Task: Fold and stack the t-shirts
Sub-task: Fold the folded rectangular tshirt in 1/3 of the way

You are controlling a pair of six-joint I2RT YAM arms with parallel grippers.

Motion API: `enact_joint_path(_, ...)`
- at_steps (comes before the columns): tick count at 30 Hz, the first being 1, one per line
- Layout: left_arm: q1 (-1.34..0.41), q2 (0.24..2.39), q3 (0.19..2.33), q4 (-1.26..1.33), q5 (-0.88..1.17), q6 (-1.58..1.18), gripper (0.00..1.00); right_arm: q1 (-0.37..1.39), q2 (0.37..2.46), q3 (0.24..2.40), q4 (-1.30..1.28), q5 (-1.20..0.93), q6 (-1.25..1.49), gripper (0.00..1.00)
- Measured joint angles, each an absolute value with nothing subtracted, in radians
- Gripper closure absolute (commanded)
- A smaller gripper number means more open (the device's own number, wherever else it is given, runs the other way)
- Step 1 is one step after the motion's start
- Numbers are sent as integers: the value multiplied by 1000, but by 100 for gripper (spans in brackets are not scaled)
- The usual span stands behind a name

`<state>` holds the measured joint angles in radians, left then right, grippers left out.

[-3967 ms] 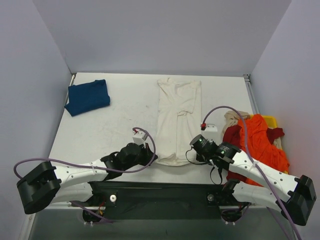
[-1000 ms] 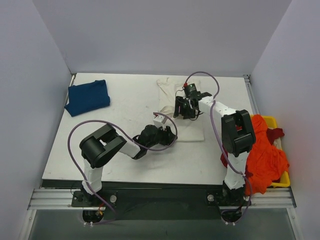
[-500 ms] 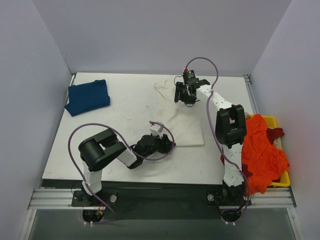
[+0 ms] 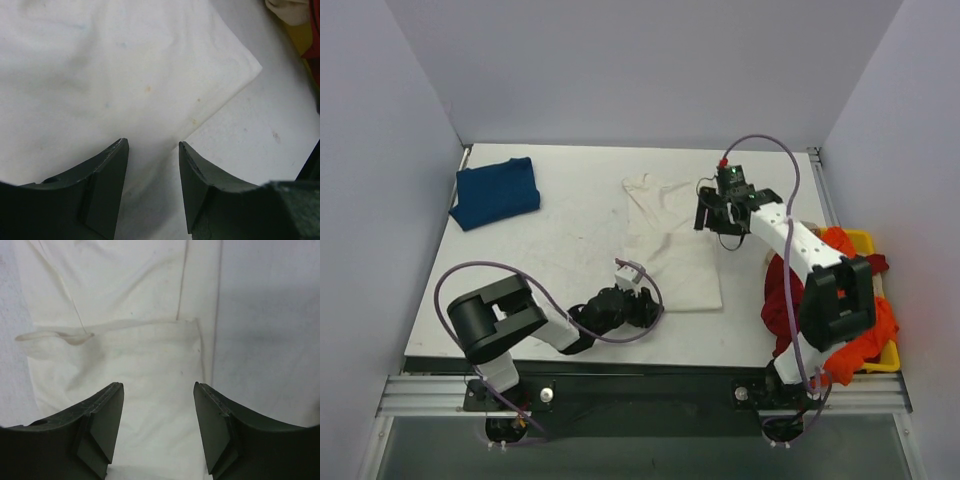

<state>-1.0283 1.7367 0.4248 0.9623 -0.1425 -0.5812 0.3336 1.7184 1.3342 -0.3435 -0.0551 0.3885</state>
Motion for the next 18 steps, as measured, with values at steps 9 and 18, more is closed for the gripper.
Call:
enact_joint_path(9, -1073, 1502, 385, 721, -159, -570, 40, 372, 1335, 903, -314, -17, 445, 40)
enact_joint_path(18, -1062, 1172, 393, 374, -282, -575, 34, 453, 1148, 638, -325, -15, 514, 43)
